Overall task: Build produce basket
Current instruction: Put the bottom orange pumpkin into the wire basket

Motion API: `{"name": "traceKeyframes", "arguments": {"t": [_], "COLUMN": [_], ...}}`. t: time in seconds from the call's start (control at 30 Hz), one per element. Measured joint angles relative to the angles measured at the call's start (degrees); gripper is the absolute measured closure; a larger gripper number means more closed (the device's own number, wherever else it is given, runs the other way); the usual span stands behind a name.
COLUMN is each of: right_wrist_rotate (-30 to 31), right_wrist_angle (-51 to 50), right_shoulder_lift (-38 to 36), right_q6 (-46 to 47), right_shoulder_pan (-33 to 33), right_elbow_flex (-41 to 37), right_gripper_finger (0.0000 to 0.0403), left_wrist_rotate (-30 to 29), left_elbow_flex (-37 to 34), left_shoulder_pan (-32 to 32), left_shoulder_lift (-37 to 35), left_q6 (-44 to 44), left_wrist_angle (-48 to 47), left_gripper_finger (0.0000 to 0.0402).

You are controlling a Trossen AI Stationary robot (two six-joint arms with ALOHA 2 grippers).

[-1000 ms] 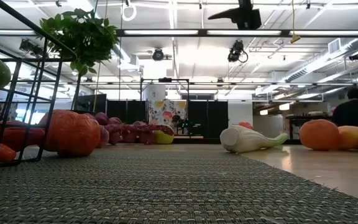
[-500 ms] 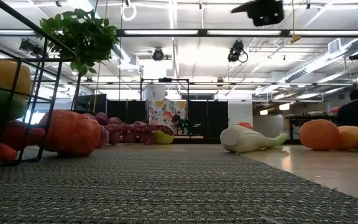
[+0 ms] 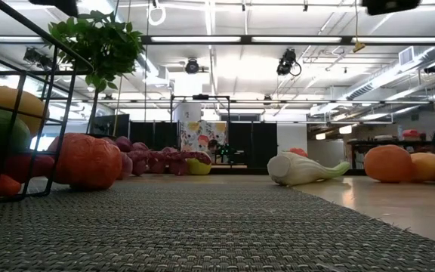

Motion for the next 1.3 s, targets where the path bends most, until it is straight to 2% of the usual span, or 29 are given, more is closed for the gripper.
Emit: {"name": "traceKeyframes", "arguments": {"t": [0.4,0.67,0.87,0.93,1.13,1.3], "right_wrist_rotate": [9.09,8.04,10.42,11.43,14.7,15.3], "right_wrist_angle": [-3.68,-7.14,-7.67,-7.71,-7.68,-7.75], "right_shoulder_lift": [0.0,0.0,0.0,0.02,0.02,0.02], "right_q6": [16.09,21.66,24.5,24.51,24.52,24.61], "right_shoulder_pan": [15.17,19.76,20.55,20.5,20.52,20.53], "right_elbow_flex": [0.0,0.0,0.0,0.0,0.0,0.0], "right_gripper_finger": [0.0034,0.0034,0.0034,0.0034,0.0034,0.0034], "left_wrist_rotate": [-0.58,-0.57,0.45,2.53,13.53,18.6], "left_elbow_flex": [0.0,0.04,0.04,0.04,0.04,0.04], "left_shoulder_pan": [8.26,13.85,16.76,17.64,19.57,20.21], "left_shoulder_lift": [0.0,0.69,4.66,6.96,14.81,20.34], "left_q6": [0.23,-1.41,-4.13,-4.17,-3.49,-0.76], "left_wrist_angle": [0.38,-0.17,-0.64,-1.02,-2.4,-5.49], "left_gripper_finger": [0.0044,0.0044,0.0046,0.0052,0.0064,0.0065]}}
